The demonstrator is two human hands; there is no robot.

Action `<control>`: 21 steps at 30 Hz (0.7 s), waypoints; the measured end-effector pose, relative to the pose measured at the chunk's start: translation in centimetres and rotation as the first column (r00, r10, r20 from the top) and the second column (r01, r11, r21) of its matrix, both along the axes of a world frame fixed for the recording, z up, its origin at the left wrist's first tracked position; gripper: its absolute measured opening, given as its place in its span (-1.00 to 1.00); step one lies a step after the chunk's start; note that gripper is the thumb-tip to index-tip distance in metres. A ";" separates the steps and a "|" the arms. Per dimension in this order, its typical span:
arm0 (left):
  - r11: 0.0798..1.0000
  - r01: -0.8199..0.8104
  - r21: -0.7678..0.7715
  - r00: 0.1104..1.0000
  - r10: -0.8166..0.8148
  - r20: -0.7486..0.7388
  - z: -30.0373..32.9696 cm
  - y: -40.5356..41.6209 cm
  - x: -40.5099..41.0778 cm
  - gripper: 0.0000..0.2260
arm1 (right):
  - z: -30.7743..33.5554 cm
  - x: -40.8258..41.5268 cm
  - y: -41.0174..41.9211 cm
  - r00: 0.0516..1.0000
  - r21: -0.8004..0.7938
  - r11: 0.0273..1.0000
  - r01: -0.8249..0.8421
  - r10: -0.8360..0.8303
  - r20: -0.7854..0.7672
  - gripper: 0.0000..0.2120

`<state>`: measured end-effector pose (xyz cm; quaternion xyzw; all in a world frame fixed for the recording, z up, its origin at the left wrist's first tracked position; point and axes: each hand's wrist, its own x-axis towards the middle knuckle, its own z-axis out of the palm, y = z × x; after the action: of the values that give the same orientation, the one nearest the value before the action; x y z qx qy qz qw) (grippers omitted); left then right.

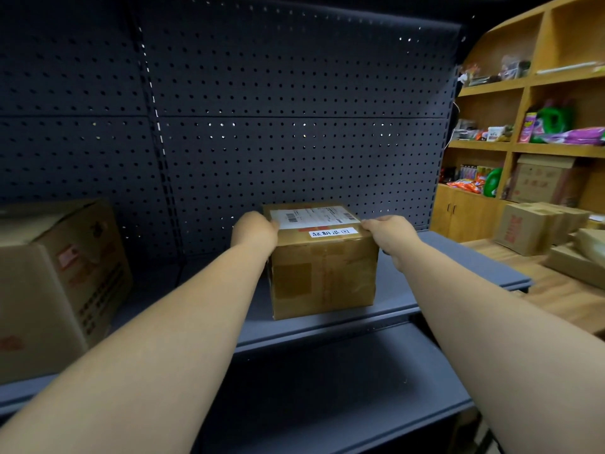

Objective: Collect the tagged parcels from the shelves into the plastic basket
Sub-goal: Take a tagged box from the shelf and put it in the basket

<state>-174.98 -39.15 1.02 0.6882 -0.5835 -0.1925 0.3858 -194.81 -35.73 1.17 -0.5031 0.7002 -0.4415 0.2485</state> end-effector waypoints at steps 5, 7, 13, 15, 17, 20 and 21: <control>0.998 -0.012 -0.060 1.000 0.013 0.021 -0.3 0.8 -0.2 -0.71 | -0.1 0.1 0.3 1.000 -0.016 1.000 -0.009 0.009 0.024 -0.65; 0.996 -0.027 -0.080 0.999 0.029 0.031 -0.2 1.3 -0.4 -0.71 | -0.1 0.1 0.5 1.000 -0.021 1.000 -0.013 0.013 0.025 -0.65; 0.992 -0.045 -0.114 0.998 0.050 0.045 -0.2 2.5 -0.5 -0.71 | -0.2 0.0 1.2 0.998 -0.044 0.999 -0.023 0.026 0.063 -0.64; 0.992 -0.045 -0.114 0.998 0.050 0.043 -0.3 2.7 -0.5 -0.71 | -0.2 0.0 1.4 0.997 -0.047 0.998 -0.033 0.036 0.065 -0.64; 0.993 -0.051 -0.109 0.998 0.054 0.029 -0.1 2.9 -0.3 -0.70 | -0.3 -0.1 1.6 0.996 -0.048 0.998 -0.041 0.044 0.073 -0.64; 0.993 -0.066 -0.102 0.998 0.066 -0.011 0.4 3.3 0.2 -0.68 | -0.5 -0.2 1.6 0.992 -0.055 0.997 -0.060 0.066 0.107 -0.65; 0.993 -0.067 -0.101 0.998 0.065 -0.024 0.7 3.4 0.4 -0.68 | -0.5 -0.2 1.6 0.991 -0.057 0.996 -0.066 0.072 0.112 -0.65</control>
<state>-174.55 -35.74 1.68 0.6844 -0.5655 -0.1570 0.4326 -194.99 -34.11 0.69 -0.5074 0.6552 -0.4788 0.2897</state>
